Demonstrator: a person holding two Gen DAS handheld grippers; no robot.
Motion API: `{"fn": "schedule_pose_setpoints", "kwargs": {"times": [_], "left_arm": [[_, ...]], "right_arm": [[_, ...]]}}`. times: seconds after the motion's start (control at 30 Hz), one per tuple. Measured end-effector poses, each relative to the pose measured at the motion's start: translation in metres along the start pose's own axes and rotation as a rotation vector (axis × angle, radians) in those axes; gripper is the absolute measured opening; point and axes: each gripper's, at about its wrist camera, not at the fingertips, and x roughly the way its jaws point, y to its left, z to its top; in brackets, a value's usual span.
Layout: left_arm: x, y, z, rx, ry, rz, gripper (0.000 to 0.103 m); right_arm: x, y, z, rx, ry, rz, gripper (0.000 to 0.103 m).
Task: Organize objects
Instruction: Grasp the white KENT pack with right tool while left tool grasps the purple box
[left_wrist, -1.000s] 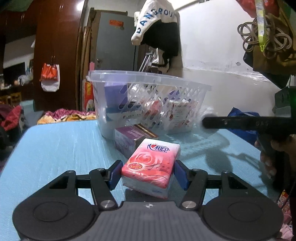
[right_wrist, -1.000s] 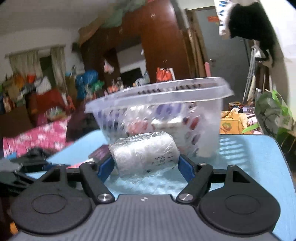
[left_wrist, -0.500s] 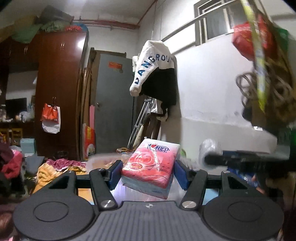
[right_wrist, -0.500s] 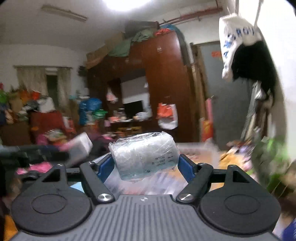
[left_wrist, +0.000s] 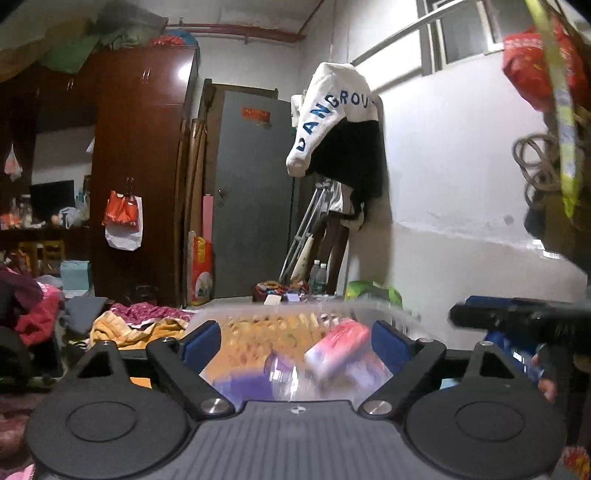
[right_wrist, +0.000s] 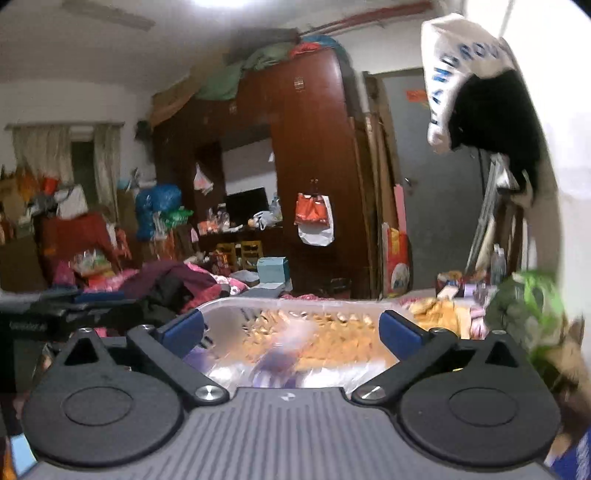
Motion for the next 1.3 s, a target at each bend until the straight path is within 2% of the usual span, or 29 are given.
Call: {"fn": "schedule_pose_setpoints", "kwargs": {"times": [0.07,0.13,0.2,0.23,0.27,0.33,0.37,0.5,0.6,0.63,0.67,0.73,0.93,1.0,1.07,1.13,1.27,1.3], "left_arm": [[-0.010,0.006,-0.021,0.002,0.030,0.009,0.092],[-0.009,0.016,-0.041,-0.022,0.085,0.027,0.092],[-0.008,0.030,-0.058,-0.082,0.122,0.042,0.092],[-0.007,0.037,-0.063,-0.112,0.136,0.045,0.092],[-0.007,0.045,-0.069,-0.154,0.149,0.050,0.092],[-0.007,0.057,-0.078,-0.197,0.165,0.057,0.092],[-0.008,0.062,-0.081,-0.209,0.171,0.064,0.092],[-0.011,0.071,-0.091,-0.222,0.198,0.085,0.092],[-0.011,0.066,-0.100,-0.206,0.230,0.073,0.092],[-0.009,0.063,-0.102,-0.190,0.246,0.070,0.092],[-0.006,0.058,-0.102,-0.173,0.261,0.069,0.092],[-0.003,0.049,-0.105,-0.141,0.272,0.066,0.092],[0.010,0.026,-0.108,-0.093,0.296,0.029,0.092],[0.019,0.020,-0.108,-0.069,0.317,0.039,0.092],[0.028,0.015,-0.107,-0.051,0.336,0.045,0.092],[0.035,0.012,-0.106,-0.035,0.356,0.067,0.092],[0.045,0.007,-0.105,-0.018,0.368,0.081,0.091],[0.045,0.006,-0.105,-0.016,0.369,0.075,0.086]], "right_arm": [[-0.007,0.003,-0.016,0.033,0.027,0.061,0.103],[0.003,0.017,-0.038,0.026,0.119,0.121,0.103],[0.021,0.033,-0.059,-0.014,0.210,0.142,0.103],[0.034,0.040,-0.069,-0.030,0.259,0.147,0.095],[0.048,0.045,-0.076,-0.035,0.312,0.153,0.082],[0.071,0.051,-0.089,-0.018,0.385,0.171,0.069],[0.081,0.053,-0.092,-0.012,0.409,0.178,0.065],[0.098,0.066,-0.099,-0.045,0.427,0.173,0.062],[0.096,0.076,-0.103,-0.070,0.440,0.189,0.042],[0.091,0.077,-0.105,-0.066,0.443,0.196,0.030],[0.085,0.076,-0.104,-0.062,0.443,0.194,0.025],[0.073,0.072,-0.105,-0.065,0.434,0.182,0.021],[0.050,0.045,-0.109,-0.008,0.419,0.151,0.020],[0.049,0.040,-0.109,0.004,0.412,0.144,0.024],[0.049,0.040,-0.107,0.013,0.394,0.141,0.039],[0.047,0.038,-0.108,0.023,0.372,0.143,0.050],[0.047,0.036,-0.110,0.028,0.358,0.145,0.058],[0.048,0.036,-0.110,0.029,0.358,0.143,0.060]]}}
